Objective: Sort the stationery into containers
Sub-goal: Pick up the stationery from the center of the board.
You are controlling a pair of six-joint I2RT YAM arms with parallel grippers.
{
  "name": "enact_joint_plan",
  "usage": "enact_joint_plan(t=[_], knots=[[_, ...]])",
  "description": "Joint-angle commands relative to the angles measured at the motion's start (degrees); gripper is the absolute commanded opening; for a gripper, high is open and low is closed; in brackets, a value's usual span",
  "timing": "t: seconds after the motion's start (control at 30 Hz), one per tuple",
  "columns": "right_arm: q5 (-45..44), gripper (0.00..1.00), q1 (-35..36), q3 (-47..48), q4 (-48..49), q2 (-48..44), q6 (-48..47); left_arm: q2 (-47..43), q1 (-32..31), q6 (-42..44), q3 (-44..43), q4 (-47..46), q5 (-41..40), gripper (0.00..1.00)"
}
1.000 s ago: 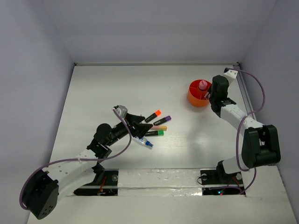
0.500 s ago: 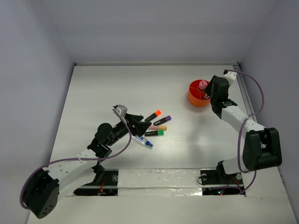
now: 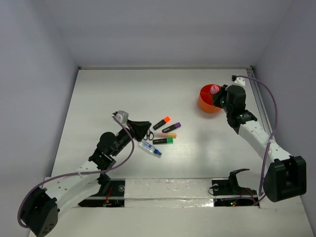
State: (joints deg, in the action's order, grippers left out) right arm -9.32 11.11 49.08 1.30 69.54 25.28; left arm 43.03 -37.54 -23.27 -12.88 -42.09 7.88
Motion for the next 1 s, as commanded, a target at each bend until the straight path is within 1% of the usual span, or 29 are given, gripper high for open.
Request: enact_joint_plan(t=[0.0,0.03,0.07,0.1,0.13,0.17,0.2,0.27,0.3,0.33,0.43,0.47,0.5,0.53,0.63,0.77,0.83,0.97], knots=[[17.5,0.0,6.7,-0.7,-5.2,-1.1,-1.7,-3.1,-0.2,0.7,-0.4,0.2,-6.1,0.13],[19.2,0.0,8.9,-0.7,-6.0,-1.2,-3.1,-3.6,-0.2,0.8,-0.3,0.5,-6.7,0.11],[20.7,0.0,13.4,-0.8,-6.4,-1.0,-3.7,-3.6,-0.2,0.7,-0.5,0.9,-7.3,0.08],[22.3,0.0,15.7,-0.9,-6.7,-0.7,-4.4,-3.5,-0.2,0.8,-0.7,1.5,-7.4,0.03],[25.4,0.0,17.8,-0.9,-8.1,-0.3,-5.1,-3.2,-0.2,0.7,-1.0,2.4,-9.3,0.01],[26.8,0.0,19.8,-1.6,-8.2,0.6,-5.2,-3.1,-0.2,0.7,-1.2,2.5,-9.6,0.0],[29.9,0.0,23.9,-2.1,-7.7,1.3,-4.9,-3.0,-0.2,0.7,-1.2,2.4,-10.6,0.0],[31.3,0.0,28.3,-2.5,-7.8,3.0,-4.5,-2.2,-0.2,0.7,-1.7,3.1,-11.6,0.0],[31.3,0.04,33.0,-3.5,-7.5,4.3,-4.3,-1.8,-0.2,0.7,-2.1,3.7,-12.0,0.0],[30.8,0.24,35.1,-4.1,-5.9,4.9,-4.4,-1.5,-0.2,0.5,-2.4,4.2,-12.2,0.0],[28.3,0.53,39.8,-6.7,-2.5,7.4,-3.4,-1.3,-0.2,0.4,-2.1,3.9,-13.1,0.0],[28.7,0.59,40.3,-7.2,-1.9,8.0,-3.0,-1.2,0.4,0.5,-2.3,4.3,-13.5,0.0],[29.2,0.6,40.8,-7.6,1.0,8.7,-2.6,-1.1,0.4,0.3,-2.4,4.6,-13.9,0.0],[29.7,0.61,41.4,-7.5,1.5,10.3,-2.9,-1.2,0.4,0.3,-2.5,5.0,-13.8,0.0],[27.3,0.62,43.1,-5.6,0.5,13.6,-4.4,-0.8,0.4,0.2,-2.4,4.8,-14.1,0.0],[26.2,0.62,45.2,-4.0,-0.1,17.5,-5.9,-0.5,0.9,0.2,-2.8,5.6,-13.6,0.0],[24.4,0.62,45.2,-3.7,0.6,18.3,-5.9,-0.7,0.9,0.3,-2.5,5.3,-13.9,0.0],[23.5,0.63,45.2,-2.9,2.6,20.7,-6.2,-0.6,1.4,0.2,-2.7,5.6,-13.2,0.0]])
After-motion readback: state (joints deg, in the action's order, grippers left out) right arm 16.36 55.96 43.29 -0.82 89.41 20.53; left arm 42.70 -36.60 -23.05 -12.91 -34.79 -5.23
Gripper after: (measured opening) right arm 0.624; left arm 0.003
